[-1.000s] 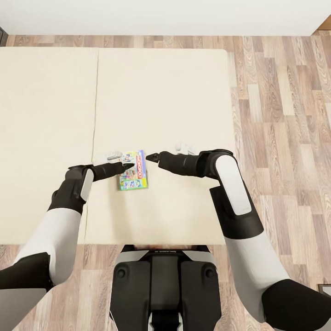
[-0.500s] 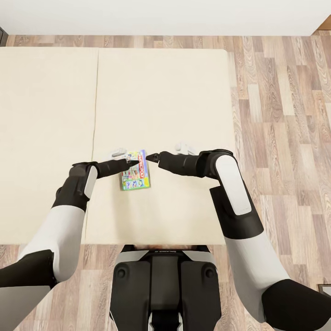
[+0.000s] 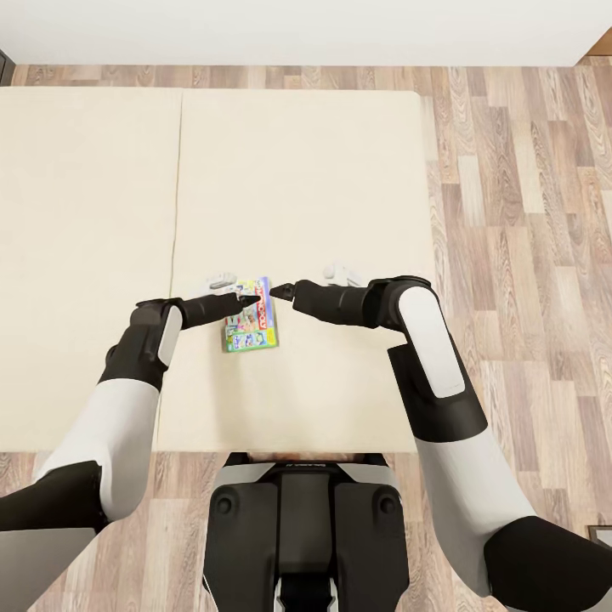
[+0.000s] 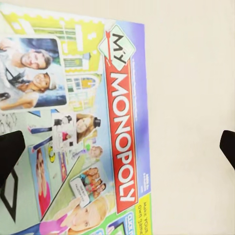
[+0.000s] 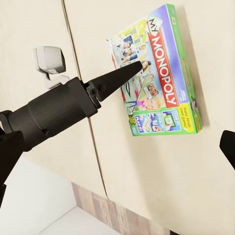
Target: Put all the toys in the child's room - the three board games (two on the bed and one on the table), the two jigsaw puzzles on the table, and the tennis ball on the table - inside the toy box on the table in the child's room.
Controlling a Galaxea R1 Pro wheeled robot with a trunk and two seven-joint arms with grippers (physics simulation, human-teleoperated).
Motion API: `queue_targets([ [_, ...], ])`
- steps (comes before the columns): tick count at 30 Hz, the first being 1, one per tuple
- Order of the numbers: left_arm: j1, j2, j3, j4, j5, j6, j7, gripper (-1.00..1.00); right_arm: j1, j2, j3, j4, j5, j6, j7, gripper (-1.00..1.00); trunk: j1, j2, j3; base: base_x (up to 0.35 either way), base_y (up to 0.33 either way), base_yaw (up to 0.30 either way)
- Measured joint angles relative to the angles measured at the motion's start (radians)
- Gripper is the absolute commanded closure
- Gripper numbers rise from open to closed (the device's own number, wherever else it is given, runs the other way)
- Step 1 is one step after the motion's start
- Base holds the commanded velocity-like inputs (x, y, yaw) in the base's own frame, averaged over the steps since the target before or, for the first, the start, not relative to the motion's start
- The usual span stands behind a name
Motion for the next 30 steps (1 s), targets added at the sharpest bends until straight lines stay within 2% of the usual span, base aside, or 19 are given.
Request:
queue_targets([
  [13,-0.002,0.0,-0.001,-0.007,-0.007,0.003,0.025,-1.0,0.0,0.0,0.0,0.0,0.0,0.0,0.0,-1.0,0.0,0.0,0.0,0.0,0.0,0.0],
  [22,-0.021,0.006,-0.001,-0.007,-0.01,0.004,0.108,-1.0,0.0,0.0,0.0,0.0,0.0,-0.002,-0.001,-1.0,0.0,0.0,0.0,0.0,0.0,0.0],
  [30,-0.023,0.008,0.0,-0.007,-0.01,0.001,0.153,-1.0,0.0,0.0,0.0,0.0,0.0,-0.004,-0.001,-1.0,0.0,0.0,0.0,0.0,0.0,0.0],
])
